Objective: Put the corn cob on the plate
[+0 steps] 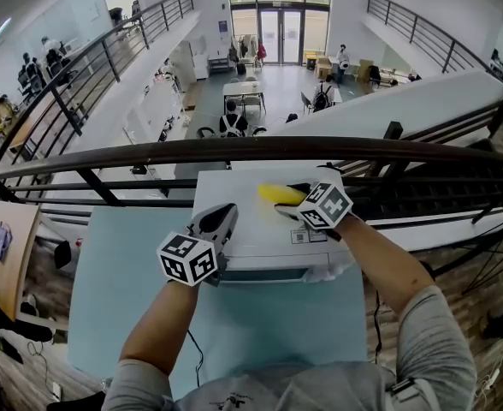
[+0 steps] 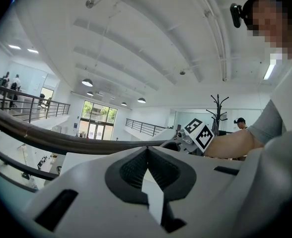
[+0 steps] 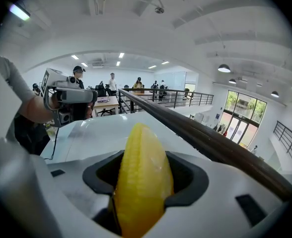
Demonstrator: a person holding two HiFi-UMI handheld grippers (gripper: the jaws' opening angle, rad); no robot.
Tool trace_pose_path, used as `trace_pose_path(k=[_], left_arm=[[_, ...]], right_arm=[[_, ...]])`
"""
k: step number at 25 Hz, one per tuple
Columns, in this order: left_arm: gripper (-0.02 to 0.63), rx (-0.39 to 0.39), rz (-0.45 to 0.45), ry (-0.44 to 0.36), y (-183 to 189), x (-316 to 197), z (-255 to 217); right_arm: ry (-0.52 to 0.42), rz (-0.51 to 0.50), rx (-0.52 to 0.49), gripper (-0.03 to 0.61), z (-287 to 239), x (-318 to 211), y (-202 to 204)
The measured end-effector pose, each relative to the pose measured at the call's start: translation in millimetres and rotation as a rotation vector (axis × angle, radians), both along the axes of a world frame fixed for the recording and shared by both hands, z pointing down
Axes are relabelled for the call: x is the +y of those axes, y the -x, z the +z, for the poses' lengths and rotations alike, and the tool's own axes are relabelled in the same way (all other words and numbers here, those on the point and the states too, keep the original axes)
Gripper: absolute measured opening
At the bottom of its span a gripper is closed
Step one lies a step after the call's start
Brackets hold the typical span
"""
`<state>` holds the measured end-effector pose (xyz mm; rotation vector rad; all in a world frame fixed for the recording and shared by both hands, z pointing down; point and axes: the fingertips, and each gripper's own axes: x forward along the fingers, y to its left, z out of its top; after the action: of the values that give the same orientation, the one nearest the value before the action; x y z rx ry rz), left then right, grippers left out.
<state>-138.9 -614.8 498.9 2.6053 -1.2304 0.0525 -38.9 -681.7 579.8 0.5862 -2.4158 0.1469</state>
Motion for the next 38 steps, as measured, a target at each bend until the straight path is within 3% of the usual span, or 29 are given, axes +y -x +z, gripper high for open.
trace_pose_path(k=[6, 12, 38], left_arm=[[0.006, 0.005, 0.005, 0.003, -2.5, -1.1, 1.3], [0.008, 0.005, 0.007, 0.006, -3.3, -0.3, 3.7], [0.008, -0.001, 0.004, -0.004, -2.2, 20.2, -10.7]], right_arm=[[-0.024, 0.0, 0.021, 0.256, 1.5, -2.8, 0.8], [0.004, -0.009, -0.033, 0.307, -2.8, -0.7, 4.5], [-0.055, 0.006, -0.064, 0.308, -37.5, 14.3, -2.1]])
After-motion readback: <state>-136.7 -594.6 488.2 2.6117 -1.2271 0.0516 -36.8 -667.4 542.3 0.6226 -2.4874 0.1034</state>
